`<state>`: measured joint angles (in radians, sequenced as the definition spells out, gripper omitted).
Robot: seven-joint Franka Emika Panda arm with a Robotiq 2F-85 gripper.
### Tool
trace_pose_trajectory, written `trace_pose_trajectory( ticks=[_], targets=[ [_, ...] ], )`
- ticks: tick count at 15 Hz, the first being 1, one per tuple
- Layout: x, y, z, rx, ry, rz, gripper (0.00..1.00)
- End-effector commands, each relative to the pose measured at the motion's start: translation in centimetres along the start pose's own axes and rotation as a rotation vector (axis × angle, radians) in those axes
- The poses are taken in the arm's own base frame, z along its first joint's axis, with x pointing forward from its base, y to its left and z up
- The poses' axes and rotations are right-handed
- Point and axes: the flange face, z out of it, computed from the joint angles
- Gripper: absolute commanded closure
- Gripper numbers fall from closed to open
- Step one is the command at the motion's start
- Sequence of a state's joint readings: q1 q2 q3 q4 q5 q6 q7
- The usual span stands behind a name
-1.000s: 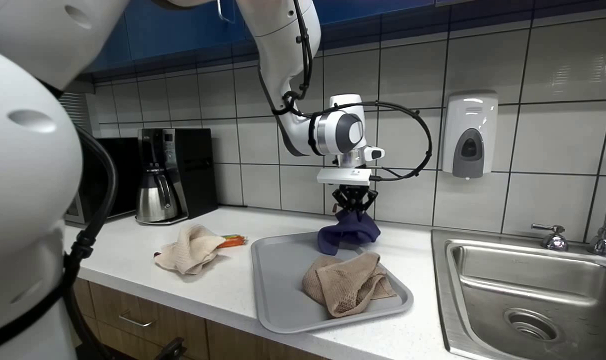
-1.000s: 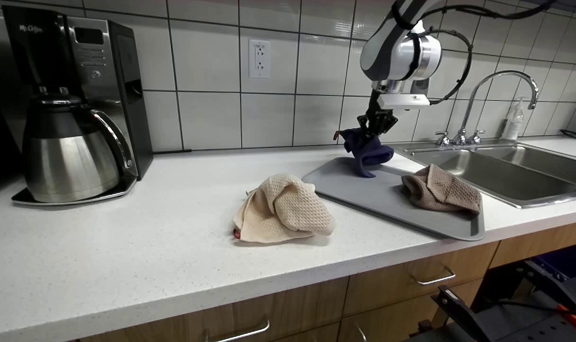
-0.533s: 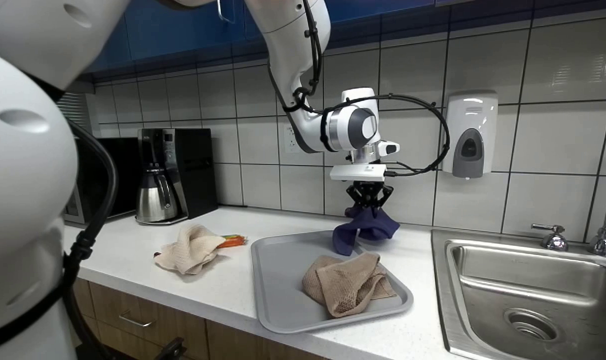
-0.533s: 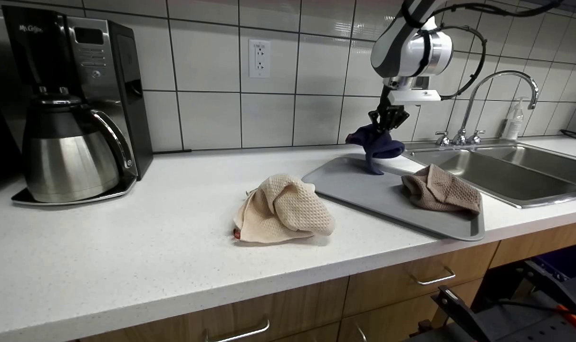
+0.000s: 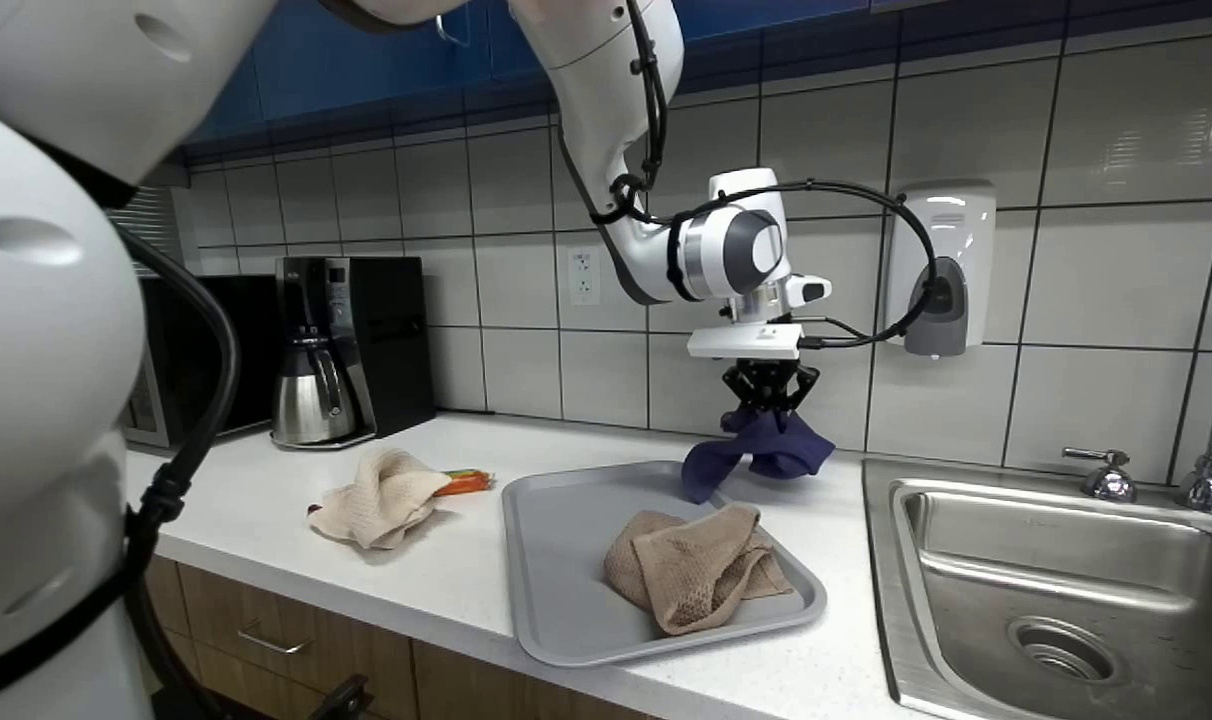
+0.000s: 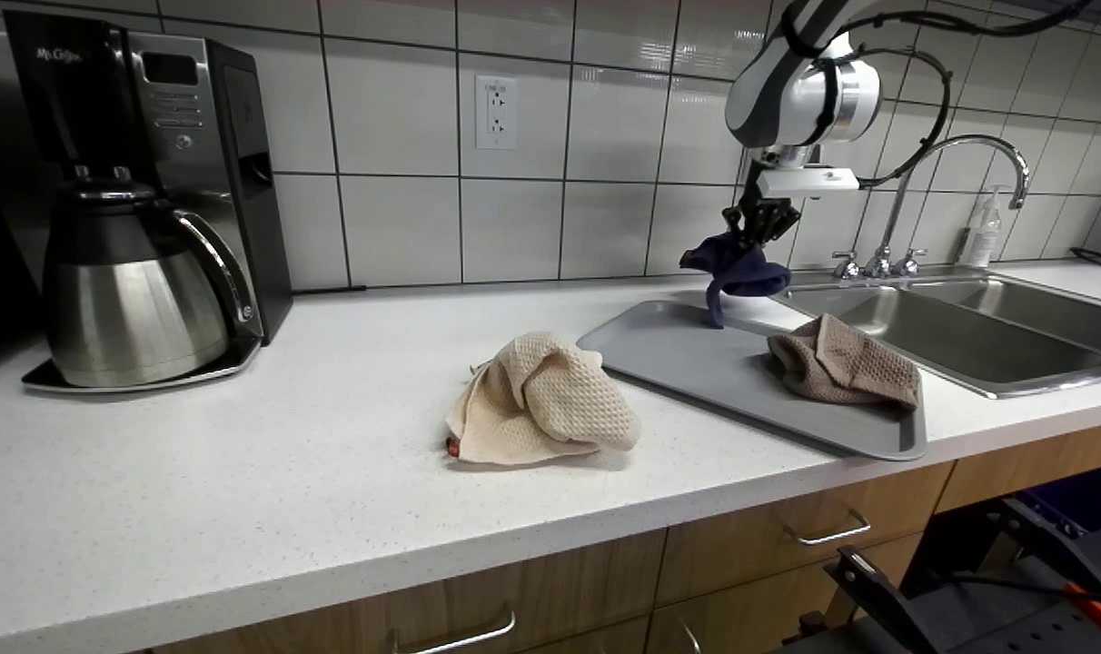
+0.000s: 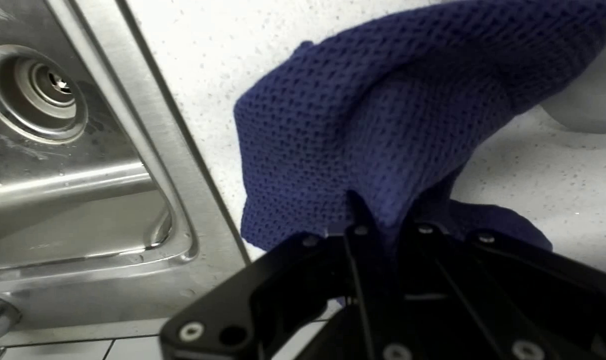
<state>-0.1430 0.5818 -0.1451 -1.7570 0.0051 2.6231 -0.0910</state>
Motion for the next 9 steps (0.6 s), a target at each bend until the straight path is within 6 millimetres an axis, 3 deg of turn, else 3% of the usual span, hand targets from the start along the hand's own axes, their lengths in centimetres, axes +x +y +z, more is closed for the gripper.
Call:
trace_pose_trajectory(
  ticks=[1,9],
  targets=[
    [1.0,1.9,0.4,-0.023,0.003,0.043,0.97],
    [1.1,4.7,1.7,-0.051,-0.008,0.105,0.97]
  ],
)
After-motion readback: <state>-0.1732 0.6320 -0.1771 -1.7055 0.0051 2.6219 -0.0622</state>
